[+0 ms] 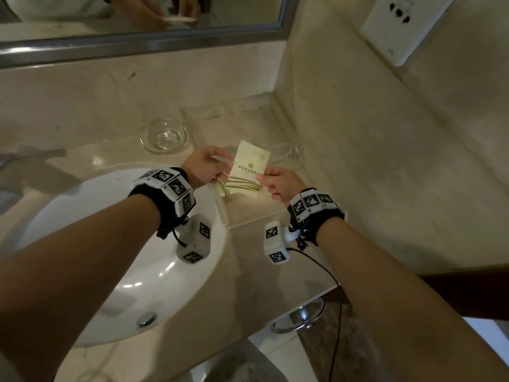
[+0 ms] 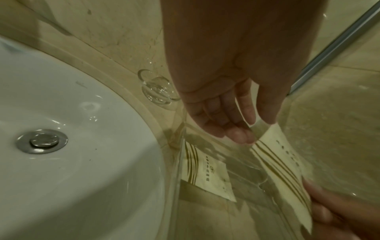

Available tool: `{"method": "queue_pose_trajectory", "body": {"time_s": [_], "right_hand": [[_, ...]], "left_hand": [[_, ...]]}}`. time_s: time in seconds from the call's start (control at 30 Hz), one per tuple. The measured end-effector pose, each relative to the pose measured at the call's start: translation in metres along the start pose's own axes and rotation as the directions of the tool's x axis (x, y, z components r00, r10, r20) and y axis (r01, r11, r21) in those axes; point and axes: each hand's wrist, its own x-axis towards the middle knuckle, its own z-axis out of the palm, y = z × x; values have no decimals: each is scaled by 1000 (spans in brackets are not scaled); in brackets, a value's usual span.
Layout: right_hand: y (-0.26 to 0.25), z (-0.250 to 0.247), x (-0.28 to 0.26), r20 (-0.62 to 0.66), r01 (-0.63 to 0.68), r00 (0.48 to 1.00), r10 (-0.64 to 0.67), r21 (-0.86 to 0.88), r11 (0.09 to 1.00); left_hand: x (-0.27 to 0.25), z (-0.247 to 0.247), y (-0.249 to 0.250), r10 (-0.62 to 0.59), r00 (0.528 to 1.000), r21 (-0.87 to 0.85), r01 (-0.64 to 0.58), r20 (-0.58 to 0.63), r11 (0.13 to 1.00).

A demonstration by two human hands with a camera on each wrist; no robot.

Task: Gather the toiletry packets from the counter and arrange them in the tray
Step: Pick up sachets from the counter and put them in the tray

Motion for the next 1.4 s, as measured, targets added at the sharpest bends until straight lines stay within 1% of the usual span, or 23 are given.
{"method": "queue_pose_trajectory", "body": {"time_s": [0.07,0.13,0.2,0.27,0.33,0.43,0.53,0.63,0.77,0.8,0.87,0.9,0.93,1.0,1.07,1.1,1.17,1.23,1.3,1.4], "right_hand": [[3,-8,3,-60,-26,998,31,70,997],[6,-16,4,-139,-84,985,100,120,989],[11,-23,8,-215,-182,954,211,147,972],[18,-29,14,-253,-269,914,316,203,942],[22,-32,19,-272,-316,889,369,218,923],[26,-34,31,-299,-345,874,382,171,923],[22,-31,43,-311,-391,866,392,68,918],[22,-32,57,-327,-362,881,342,-1,932],[30,-35,64,-284,-307,911,299,14,951],[29,-31,61,-300,-321,905,303,-13,947],[27,-25,59,-385,-360,872,304,-83,929],[23,-20,57,-413,-361,861,297,-84,929],[17,-12,55,-418,-352,861,290,-76,933],[0,9,51,-392,-298,884,255,-52,953],[-21,38,47,-373,-226,902,216,17,974],[-31,55,44,-348,-191,919,186,21,981],[-51,97,36,-269,-125,956,119,-4,992],[-66,137,29,-206,-48,977,47,-1,999],[-76,182,20,-117,17,993,-19,-20,1000],[-85,250,5,-13,84,996,-85,-72,994]], "left_hand": [[3,2,-1,-12,1000,4,12,19,1000],[5,4,-1,-22,999,11,22,34,1000],[8,5,-1,-29,999,18,29,28,999],[11,5,-2,-34,999,22,33,18,999],[13,3,-5,-37,999,17,37,7,999],[17,-4,-15,-59,998,3,60,-25,998],[18,-12,-24,-66,996,5,67,-67,998],[15,-19,-27,-71,995,7,71,-73,997],[13,-30,-32,-89,991,6,90,-98,996],[13,-34,-34,-92,990,0,93,-109,996],[10,-40,-35,-98,988,-7,98,-117,995],[8,-43,-35,-96,988,-12,95,-120,995],[6,-47,-35,-92,988,-20,90,-124,996],[-2,-57,-35,-79,987,-33,76,-143,997],[-11,-72,-35,-69,983,-55,60,-170,997],[-16,-80,-35,-63,980,-67,51,-186,996],[-30,-99,-36,-42,973,-81,24,-228,996],[-45,-121,-40,-33,961,-96,7,-275,995],[-65,-148,-47,-40,942,-124,-2,-333,992],[-99,-190,-63,-55,912,-158,-11,-406,987]]}}
